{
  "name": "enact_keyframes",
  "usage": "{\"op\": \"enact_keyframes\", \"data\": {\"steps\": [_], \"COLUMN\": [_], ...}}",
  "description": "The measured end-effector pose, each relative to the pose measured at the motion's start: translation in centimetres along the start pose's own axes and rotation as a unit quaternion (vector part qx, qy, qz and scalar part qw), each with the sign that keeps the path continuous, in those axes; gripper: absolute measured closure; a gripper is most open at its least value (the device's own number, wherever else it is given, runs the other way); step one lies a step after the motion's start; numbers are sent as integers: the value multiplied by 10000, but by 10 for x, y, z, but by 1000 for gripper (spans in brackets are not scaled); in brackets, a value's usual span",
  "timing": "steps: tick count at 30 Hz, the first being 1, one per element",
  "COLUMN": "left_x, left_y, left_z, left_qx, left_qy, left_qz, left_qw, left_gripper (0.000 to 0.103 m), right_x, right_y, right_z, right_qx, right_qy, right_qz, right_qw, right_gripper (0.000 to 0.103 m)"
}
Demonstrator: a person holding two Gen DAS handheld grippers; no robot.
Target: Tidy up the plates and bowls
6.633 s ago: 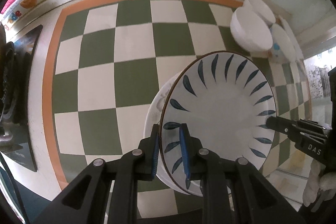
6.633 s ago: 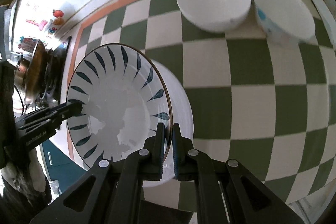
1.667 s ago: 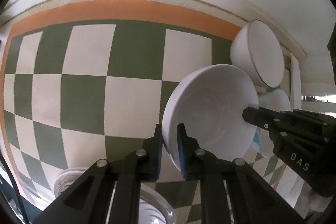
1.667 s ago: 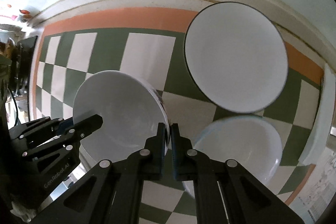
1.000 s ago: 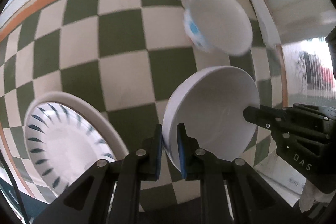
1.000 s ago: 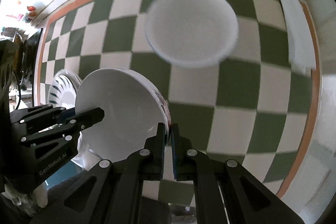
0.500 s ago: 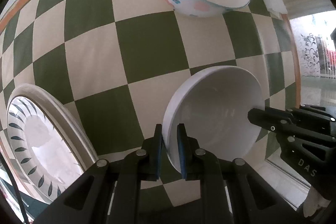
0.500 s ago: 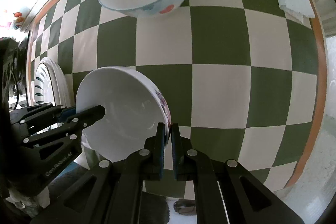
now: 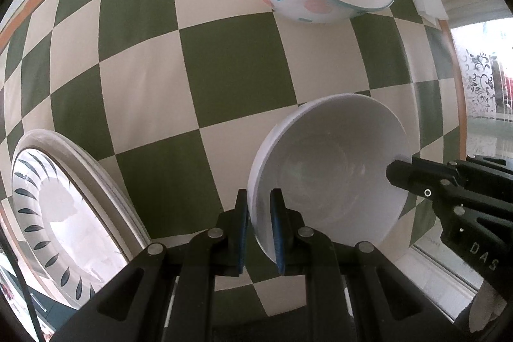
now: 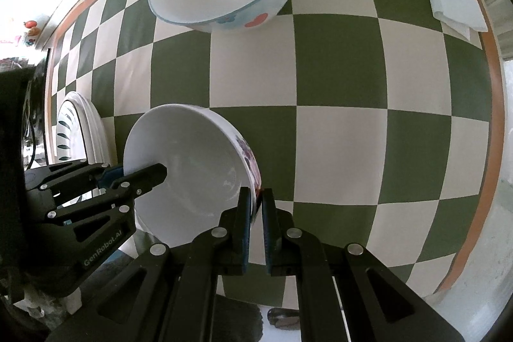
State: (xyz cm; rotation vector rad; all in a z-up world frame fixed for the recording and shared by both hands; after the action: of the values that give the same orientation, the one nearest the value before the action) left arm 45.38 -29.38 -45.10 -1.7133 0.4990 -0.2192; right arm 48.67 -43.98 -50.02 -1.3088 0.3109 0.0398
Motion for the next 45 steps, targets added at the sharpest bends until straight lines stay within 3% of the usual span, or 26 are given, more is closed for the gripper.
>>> {"op": "enact_keyframes", "data": {"steps": [6,11,16,18,20,21,27,34,35,39,45], "left_x": [-2,2,29,48,67,79,123,145,146,148,146], "left_y": [-24,-58,-86,-93,-95,-99,-80,-41,-38,-26,-28], "left_z": [-5,-9,-4,8,21,30,49,51,50,42,32], "left_qx": [189,399,327,270,156,69,-118,-233,-206,-272,-213], "left_qy": [79,170,-27,-183,-381,-498,-761,-684,-641,-512,-409], "left_qz": [-336,-816,-1089,-1114,-1113,-1073,-802,-377,-373,-378,-392], "left_qw": [9992,9957,9935,9932,9929,9930,9938,9967,9970,9976,9982], "left_gripper": [92,90,83,81,81,81,81,81,82,91,93], "right_x": [3,13,39,54,70,78,121,154,158,163,165], "right_y": [-17,-60,-93,-101,-105,-104,-80,-47,-42,-29,-28], "right_z": [1,-1,-10,-16,-21,-23,-28,-24,-23,-17,-6], "right_qx": [191,412,574,618,691,762,990,989,956,1205,882], "right_qy": [-24,16,216,338,458,524,934,1028,1028,1045,926], "right_qz": [-122,-569,-897,-986,-1059,-1088,-1106,-900,-857,-645,-710], "right_qw": [9997,9975,9941,9926,9909,9898,9845,9857,9864,9851,9893], "right_gripper": [95,95,93,73,61,60,60,61,63,91,92]}}
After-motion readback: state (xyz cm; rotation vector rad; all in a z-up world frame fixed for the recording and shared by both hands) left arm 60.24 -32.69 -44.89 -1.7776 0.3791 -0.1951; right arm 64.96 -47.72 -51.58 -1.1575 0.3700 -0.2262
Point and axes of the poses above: each gripper's, at about its wrist camera, not at the fingertips, and y roughly the way its jaws point, z to its left, x to its top, the point moved 6 cm from there along y, roughly the way its jaws point, and after that the axes turned 10 degrees about y, right-handed, at the moved point
